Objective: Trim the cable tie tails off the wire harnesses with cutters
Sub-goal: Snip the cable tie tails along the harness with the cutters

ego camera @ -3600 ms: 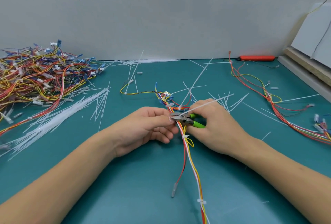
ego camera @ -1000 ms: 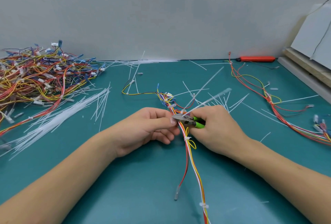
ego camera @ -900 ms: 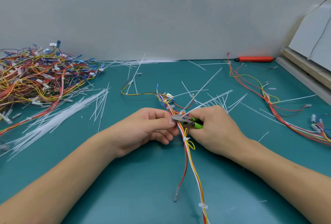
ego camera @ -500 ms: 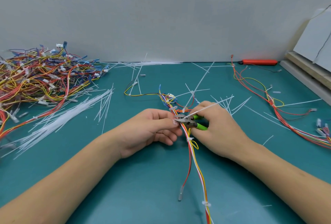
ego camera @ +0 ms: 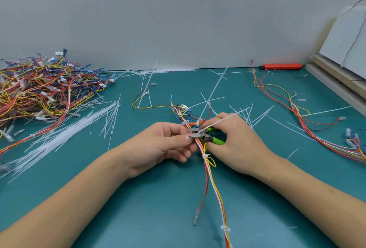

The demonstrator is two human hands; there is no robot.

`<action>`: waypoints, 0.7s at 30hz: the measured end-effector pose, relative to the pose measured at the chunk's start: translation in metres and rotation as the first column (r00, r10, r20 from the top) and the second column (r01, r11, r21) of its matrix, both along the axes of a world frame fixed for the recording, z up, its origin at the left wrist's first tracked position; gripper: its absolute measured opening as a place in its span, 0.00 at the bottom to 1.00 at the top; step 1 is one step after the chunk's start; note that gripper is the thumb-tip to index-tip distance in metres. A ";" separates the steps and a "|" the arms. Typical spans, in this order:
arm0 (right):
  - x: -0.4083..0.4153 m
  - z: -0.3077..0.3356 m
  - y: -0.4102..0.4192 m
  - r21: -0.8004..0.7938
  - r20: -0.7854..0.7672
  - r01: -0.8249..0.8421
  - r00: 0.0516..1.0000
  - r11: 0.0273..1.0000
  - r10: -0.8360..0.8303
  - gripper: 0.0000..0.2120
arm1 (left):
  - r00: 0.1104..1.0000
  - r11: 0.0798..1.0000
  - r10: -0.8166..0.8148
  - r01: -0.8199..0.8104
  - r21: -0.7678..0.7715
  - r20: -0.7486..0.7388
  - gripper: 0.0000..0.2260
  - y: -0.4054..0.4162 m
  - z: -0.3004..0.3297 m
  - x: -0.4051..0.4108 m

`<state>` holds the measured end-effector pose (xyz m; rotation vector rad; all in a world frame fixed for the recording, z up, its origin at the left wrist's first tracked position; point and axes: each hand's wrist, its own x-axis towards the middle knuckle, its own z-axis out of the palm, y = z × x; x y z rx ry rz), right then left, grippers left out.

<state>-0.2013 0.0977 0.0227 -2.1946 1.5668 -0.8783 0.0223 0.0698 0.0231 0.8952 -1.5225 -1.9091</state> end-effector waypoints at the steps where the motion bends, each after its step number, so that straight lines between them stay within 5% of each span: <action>1: 0.000 0.000 0.000 0.004 0.006 -0.001 1.000 1.000 0.001 0.16 | 1.000 1.000 0.004 -0.004 -0.005 0.002 0.13 0.000 0.000 0.000; 10: 0.000 0.001 -0.001 -0.003 -0.022 0.019 1.000 1.000 -0.019 0.18 | 1.000 0.999 0.013 -0.012 -0.038 0.018 0.06 0.002 0.001 -0.002; 14: -0.001 -0.001 -0.003 0.007 -0.032 -0.002 0.999 1.000 0.002 0.06 | 1.000 0.999 0.013 -0.012 -0.047 0.024 0.08 0.003 0.002 -0.002; 21: 0.000 -0.005 0.001 0.063 -0.065 0.065 0.996 0.996 -0.061 0.05 | 1.000 0.998 -0.020 0.020 -0.065 0.003 0.06 0.004 0.004 -0.002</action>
